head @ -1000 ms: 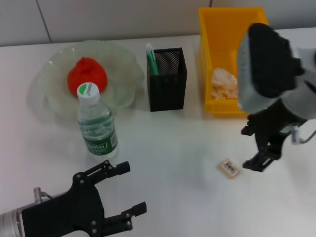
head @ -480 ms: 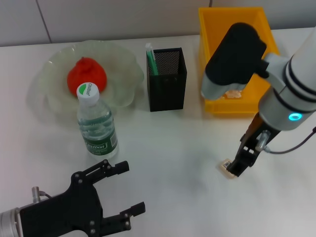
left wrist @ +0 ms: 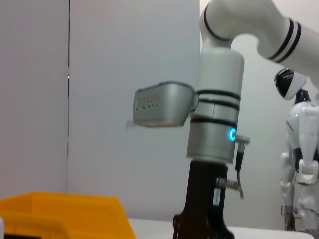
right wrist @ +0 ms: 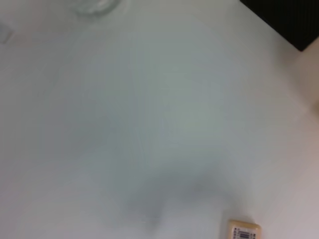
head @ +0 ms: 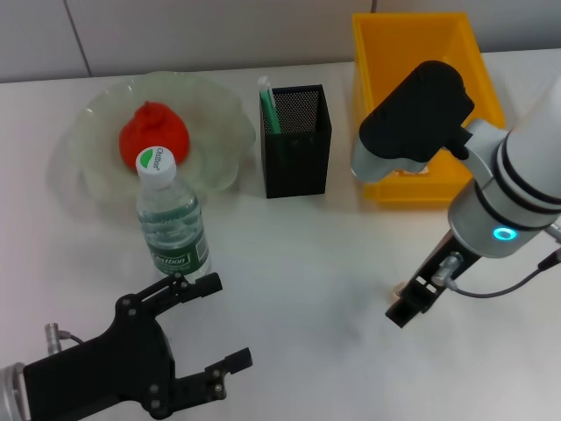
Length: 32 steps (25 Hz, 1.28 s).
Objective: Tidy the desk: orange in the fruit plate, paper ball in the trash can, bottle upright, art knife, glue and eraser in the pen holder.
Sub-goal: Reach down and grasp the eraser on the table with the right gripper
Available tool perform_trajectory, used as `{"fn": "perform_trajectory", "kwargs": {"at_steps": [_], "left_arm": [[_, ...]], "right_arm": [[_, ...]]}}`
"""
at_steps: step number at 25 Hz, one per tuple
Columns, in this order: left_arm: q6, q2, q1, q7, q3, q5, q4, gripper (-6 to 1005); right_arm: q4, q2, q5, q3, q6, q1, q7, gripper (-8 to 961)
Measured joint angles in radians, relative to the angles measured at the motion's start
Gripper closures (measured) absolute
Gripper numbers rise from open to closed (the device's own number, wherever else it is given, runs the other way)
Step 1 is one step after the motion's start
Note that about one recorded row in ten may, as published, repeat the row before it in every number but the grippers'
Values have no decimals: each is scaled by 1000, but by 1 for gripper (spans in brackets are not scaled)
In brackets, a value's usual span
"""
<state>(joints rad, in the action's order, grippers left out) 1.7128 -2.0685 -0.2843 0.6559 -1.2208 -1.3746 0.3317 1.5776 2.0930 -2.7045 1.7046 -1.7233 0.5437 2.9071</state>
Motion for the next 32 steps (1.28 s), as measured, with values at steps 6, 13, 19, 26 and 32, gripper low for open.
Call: {"fn": "perform_trajectory", "kwargs": {"at_steps": [6, 13, 19, 26, 32], "left_arm": [[43, 2, 5, -29, -1, 7, 3, 185], [44, 4, 5, -29, -2, 1, 4, 185], [44, 5, 7, -29, -4, 0, 4, 185], [44, 7, 11, -30, -14, 0, 4, 185], [40, 7, 12, -35, -20, 0, 4, 185]], "right_arm": [[-53, 0, -1, -3, 63, 2, 51, 195], [-65, -1, 1, -22, 76, -4, 51, 201], [-81, -1, 2, -16, 69, -9, 51, 206], [-97, -1, 2, -26, 99, -32, 51, 212], [-117, -1, 2, -27, 115, -28, 51, 218]]}}
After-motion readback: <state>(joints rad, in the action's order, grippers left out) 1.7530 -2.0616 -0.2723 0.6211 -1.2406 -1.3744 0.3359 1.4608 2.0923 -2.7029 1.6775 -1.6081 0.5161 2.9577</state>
